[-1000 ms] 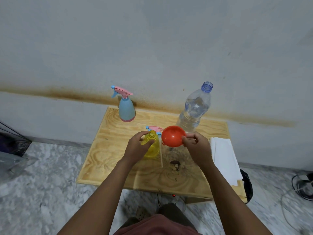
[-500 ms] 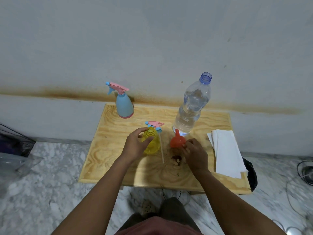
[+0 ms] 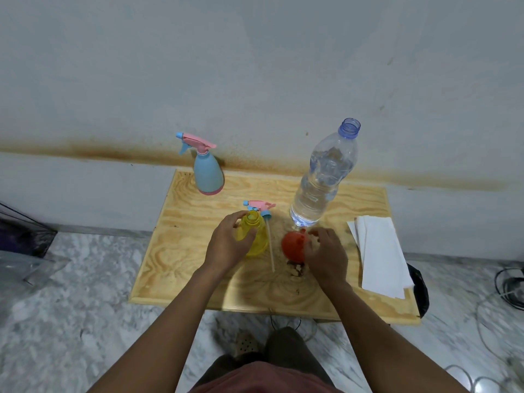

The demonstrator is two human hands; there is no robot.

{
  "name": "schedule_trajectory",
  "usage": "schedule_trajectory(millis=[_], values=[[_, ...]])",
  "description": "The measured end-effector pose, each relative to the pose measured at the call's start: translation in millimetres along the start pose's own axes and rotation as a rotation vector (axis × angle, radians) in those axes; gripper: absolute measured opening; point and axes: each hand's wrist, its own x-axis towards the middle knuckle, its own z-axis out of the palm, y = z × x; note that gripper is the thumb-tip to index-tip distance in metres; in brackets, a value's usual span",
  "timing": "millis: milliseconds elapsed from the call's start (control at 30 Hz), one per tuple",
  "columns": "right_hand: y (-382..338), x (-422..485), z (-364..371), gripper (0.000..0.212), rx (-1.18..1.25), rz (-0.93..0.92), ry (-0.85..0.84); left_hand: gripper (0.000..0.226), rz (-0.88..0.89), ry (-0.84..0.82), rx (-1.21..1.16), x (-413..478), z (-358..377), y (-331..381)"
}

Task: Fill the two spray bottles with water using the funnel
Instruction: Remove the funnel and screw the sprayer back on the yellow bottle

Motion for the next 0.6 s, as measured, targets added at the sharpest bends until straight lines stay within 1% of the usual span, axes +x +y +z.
schedule_trajectory(millis=[67,100,133,233,300,367,467,500,567,600], values=[[-22,10,-3,0.020,0.063,-0.113,0.030,0.058,-0.020,-0.002,0.013,-3,4,-5],[-35,17,-3,0.020,0.095,-0.137,0.006,0.064,-0.037,-0.015,0.023,-4,5,-7],[-46,26,-1,0.020,0.116,-0.128,-0.054,0.070,-0.054,-0.033,0.034,-5,7,-9],[-70,55,14,0.028,0.076,-0.061,-0.352,0.082,-0.090,-0.063,0.039,-4,10,-9],[-79,69,24,0.036,0.068,-0.010,-0.481,0.078,-0.091,-0.061,0.004,-1,14,-6],[-82,79,35,0.038,0.044,0.035,-0.543,0.072,-0.095,-0.056,0.000,3,16,-6],[-83,86,52,0.034,0.032,0.074,-0.589,0.074,-0.104,-0.058,0.020,6,19,-14],[-82,87,56,0.031,0.054,0.085,-0.597,0.073,-0.103,-0.057,0.017,7,19,-16],[-79,90,66,0.016,0.156,0.128,-0.607,0.070,-0.096,-0.054,0.002,8,20,-17],[-78,91,68,0.015,0.187,0.140,-0.602,0.068,-0.087,-0.047,-0.003,8,20,-17]])
